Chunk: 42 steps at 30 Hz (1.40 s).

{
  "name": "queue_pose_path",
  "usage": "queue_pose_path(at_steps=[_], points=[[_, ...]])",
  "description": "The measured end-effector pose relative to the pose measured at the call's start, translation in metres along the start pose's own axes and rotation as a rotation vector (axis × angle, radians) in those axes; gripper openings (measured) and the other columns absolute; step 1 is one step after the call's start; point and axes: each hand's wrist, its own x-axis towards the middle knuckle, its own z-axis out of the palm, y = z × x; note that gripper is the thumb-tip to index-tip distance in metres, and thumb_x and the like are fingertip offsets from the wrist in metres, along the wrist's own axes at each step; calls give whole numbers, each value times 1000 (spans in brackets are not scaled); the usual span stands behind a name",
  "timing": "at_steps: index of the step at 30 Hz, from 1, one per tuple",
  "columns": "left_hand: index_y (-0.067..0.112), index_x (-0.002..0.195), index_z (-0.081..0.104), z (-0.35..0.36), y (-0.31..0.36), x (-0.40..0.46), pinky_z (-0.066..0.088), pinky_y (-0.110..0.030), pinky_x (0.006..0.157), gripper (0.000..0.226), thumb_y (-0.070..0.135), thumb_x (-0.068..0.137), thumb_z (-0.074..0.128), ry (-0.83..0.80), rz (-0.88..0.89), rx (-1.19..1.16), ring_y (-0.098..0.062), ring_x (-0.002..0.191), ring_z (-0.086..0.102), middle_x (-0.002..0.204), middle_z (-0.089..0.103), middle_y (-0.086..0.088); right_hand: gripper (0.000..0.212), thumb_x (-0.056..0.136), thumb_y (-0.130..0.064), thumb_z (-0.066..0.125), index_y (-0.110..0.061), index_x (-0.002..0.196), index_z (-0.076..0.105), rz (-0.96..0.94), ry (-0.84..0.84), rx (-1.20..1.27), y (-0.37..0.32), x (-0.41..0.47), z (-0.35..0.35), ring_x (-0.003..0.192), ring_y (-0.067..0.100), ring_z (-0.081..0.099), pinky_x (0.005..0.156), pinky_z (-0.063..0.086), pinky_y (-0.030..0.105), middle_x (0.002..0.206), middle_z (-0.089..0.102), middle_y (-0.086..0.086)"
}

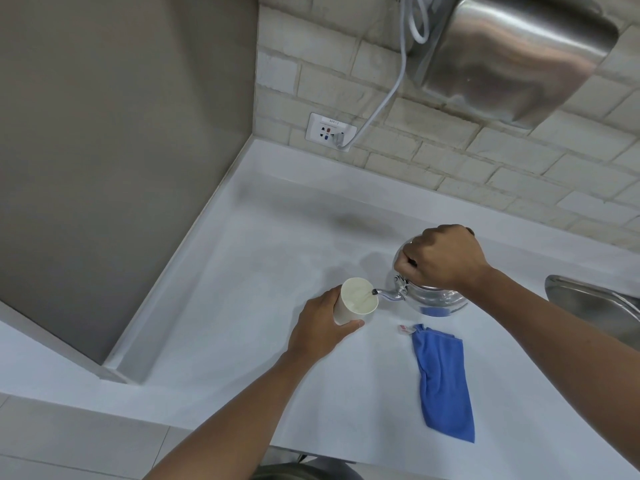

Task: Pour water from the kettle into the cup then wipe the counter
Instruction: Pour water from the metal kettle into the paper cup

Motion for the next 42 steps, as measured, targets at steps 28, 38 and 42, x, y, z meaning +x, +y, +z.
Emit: queue_pose_path(at_steps=[28, 38, 42], points=[[42, 137, 51, -2, 4, -1, 55, -30, 90, 76, 67, 70, 77, -9, -13, -14, 0, 109, 62, 123, 66, 24, 40, 76, -23, 52, -11, 43, 35, -33, -4, -28, -1, 4, -5, 37, 23, 18, 53, 13, 17, 38, 29, 1], [43, 135, 52, -3, 4, -2, 55, -29, 89, 75, 67, 69, 77, -5, -14, -17, -1, 109, 62, 123, 67, 23, 40, 79, -24, 48, -11, 44, 34, -24, -5, 9, -2, 4, -3, 37, 23, 20, 51, 22, 19, 40, 27, 0], [42, 135, 52, -4, 5, -2, 54, -26, 88, 74, 65, 70, 79, -1, -9, -22, 1, 107, 62, 123, 67, 24, 40, 79, -24, 48, -12, 43, 35, -26, -8, 25, 0, 6, -3, 37, 22, 18, 51, 25, 19, 41, 23, -3]])
